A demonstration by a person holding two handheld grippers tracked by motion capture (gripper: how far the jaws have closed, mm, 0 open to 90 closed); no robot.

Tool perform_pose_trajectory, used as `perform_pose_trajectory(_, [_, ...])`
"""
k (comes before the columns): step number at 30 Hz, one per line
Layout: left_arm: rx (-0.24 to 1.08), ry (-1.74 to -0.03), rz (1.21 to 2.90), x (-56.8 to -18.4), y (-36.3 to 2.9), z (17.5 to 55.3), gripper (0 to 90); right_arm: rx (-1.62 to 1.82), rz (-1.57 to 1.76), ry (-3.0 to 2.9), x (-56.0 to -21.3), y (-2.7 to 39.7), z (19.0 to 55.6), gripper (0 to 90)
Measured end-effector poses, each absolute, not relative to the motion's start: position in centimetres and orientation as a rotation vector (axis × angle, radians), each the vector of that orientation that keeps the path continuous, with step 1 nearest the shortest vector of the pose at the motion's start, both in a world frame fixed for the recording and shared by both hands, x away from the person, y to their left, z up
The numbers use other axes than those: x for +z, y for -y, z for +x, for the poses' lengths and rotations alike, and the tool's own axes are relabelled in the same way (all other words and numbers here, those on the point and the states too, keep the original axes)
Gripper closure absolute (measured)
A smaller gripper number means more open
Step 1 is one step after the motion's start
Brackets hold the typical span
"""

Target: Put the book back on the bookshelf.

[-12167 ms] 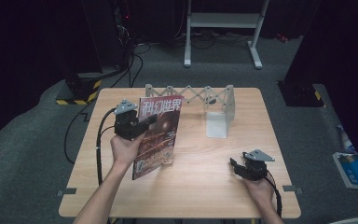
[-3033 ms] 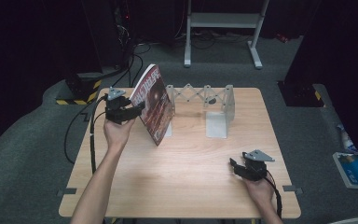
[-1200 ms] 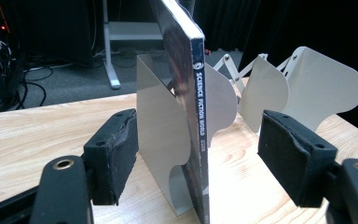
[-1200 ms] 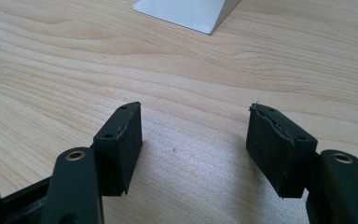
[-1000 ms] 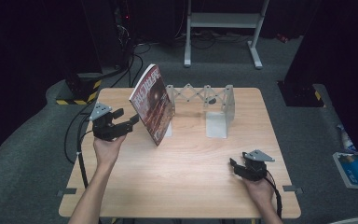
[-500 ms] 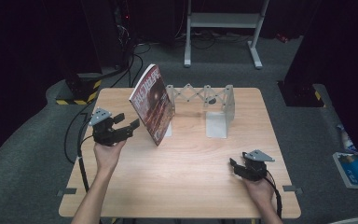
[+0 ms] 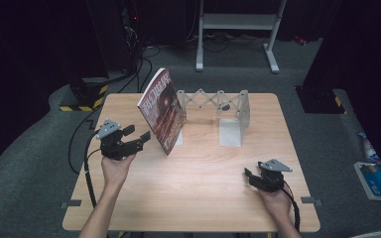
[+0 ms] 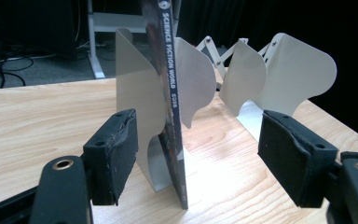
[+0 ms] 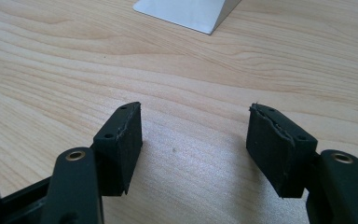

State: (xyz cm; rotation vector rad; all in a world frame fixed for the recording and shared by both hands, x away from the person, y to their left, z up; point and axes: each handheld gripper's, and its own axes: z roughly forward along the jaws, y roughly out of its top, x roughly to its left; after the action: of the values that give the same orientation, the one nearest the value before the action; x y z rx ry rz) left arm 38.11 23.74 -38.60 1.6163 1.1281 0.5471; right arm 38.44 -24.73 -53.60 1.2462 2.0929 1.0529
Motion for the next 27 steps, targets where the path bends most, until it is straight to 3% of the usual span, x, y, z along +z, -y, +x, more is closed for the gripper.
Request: perform_pose_trajectory(27, [0.534, -1.107, 1.654, -39.8, -22.3, 37.0, 30.0, 1.053, 1.246, -2.093, -53.6, 24.7, 38.4, 36.0])
